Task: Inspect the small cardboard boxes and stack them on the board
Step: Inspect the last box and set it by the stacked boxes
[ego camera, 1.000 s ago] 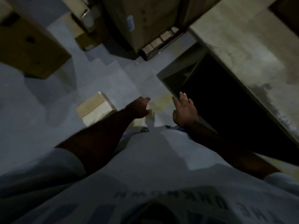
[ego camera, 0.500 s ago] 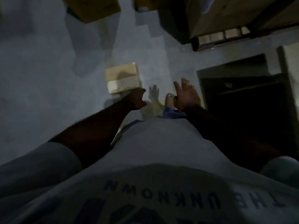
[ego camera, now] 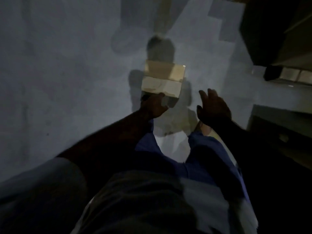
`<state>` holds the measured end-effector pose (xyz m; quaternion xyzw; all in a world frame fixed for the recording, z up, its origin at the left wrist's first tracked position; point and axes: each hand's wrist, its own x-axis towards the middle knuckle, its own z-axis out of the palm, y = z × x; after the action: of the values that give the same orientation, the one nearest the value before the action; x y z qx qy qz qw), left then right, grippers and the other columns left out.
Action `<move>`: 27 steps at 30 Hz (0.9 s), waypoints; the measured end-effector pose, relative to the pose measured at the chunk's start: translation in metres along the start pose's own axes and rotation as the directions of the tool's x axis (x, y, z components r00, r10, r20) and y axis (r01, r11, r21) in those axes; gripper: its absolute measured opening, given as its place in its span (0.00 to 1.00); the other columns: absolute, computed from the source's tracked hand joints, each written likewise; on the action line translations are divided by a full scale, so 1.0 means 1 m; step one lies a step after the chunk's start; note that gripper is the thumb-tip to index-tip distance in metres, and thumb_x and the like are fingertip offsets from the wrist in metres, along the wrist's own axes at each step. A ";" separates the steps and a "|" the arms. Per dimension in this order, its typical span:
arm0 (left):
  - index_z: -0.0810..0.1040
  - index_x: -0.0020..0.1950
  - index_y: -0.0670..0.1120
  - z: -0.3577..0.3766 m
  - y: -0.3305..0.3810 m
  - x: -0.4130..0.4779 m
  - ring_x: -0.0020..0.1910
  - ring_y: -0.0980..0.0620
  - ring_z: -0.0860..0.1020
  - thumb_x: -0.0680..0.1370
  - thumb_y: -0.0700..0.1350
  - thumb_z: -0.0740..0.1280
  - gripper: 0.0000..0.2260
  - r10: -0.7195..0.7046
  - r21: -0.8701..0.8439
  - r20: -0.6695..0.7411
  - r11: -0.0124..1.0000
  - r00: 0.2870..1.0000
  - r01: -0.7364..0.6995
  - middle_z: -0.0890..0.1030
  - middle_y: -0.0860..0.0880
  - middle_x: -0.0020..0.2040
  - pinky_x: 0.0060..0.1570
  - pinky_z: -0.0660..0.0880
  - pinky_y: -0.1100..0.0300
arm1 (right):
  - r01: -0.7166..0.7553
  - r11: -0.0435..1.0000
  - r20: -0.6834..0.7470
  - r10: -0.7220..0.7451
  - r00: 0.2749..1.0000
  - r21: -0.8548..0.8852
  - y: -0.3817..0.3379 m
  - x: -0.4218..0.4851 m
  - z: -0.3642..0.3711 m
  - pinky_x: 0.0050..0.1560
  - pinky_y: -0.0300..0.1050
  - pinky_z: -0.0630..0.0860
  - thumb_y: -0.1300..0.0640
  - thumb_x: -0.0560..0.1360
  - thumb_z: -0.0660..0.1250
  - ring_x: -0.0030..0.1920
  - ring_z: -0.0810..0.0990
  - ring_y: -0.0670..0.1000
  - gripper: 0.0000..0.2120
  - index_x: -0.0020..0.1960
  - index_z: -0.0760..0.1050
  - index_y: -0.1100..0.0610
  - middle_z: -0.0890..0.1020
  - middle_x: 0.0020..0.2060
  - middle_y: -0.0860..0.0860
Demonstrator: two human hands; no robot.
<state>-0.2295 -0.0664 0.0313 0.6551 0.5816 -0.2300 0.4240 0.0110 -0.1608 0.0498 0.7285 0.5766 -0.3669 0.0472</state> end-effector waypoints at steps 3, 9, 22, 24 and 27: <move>0.62 0.80 0.41 -0.010 -0.037 0.089 0.71 0.35 0.71 0.80 0.51 0.71 0.34 -0.026 -0.042 0.034 0.999 0.999 0.028 0.69 0.35 0.74 0.66 0.73 0.44 | -0.053 0.992 0.019 0.052 0.998 0.111 0.003 0.083 0.044 0.77 0.60 0.64 0.46 0.83 0.60 0.80 0.63 0.63 0.33 0.83 0.60 0.57 0.63 0.80 0.63; 0.55 0.83 0.44 -0.018 -0.125 0.264 0.74 0.33 0.66 0.80 0.53 0.69 0.37 -0.172 -0.068 -0.072 0.984 0.982 0.168 0.61 0.35 0.77 0.71 0.68 0.42 | -0.366 0.850 0.233 0.295 0.927 0.380 0.000 0.243 0.139 0.73 0.53 0.70 0.45 0.82 0.69 0.73 0.73 0.60 0.31 0.80 0.65 0.55 0.74 0.74 0.60; 0.58 0.80 0.40 0.024 -0.202 0.396 0.74 0.41 0.69 0.78 0.45 0.74 0.37 -0.332 -0.441 0.000 0.847 0.943 0.298 0.65 0.39 0.78 0.46 0.74 0.75 | -0.599 0.384 0.333 0.566 0.754 0.703 0.008 0.376 0.255 0.64 0.54 0.78 0.41 0.63 0.74 0.65 0.80 0.59 0.49 0.80 0.64 0.55 0.79 0.68 0.57; 0.65 0.78 0.42 0.024 -0.197 0.396 0.72 0.43 0.71 0.76 0.49 0.76 0.34 -0.349 -0.468 -0.046 0.836 0.936 0.289 0.70 0.43 0.75 0.57 0.74 0.64 | -0.577 0.386 0.342 0.526 0.779 0.720 0.018 0.382 0.262 0.49 0.48 0.80 0.41 0.59 0.74 0.54 0.85 0.57 0.45 0.73 0.73 0.56 0.84 0.60 0.57; 0.70 0.73 0.43 0.022 -0.189 0.391 0.66 0.43 0.74 0.74 0.50 0.78 0.32 -0.405 -0.581 -0.024 0.750 0.914 0.316 0.73 0.45 0.70 0.61 0.77 0.55 | -0.572 0.395 0.350 0.505 0.789 0.719 0.007 0.385 0.250 0.32 0.39 0.73 0.48 0.70 0.75 0.39 0.83 0.51 0.31 0.68 0.75 0.61 0.84 0.52 0.57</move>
<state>-0.3213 0.1301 -0.3459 0.3899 0.7686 -0.0754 0.5016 -0.0772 0.0241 -0.3607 0.8012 0.0806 -0.5750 -0.1450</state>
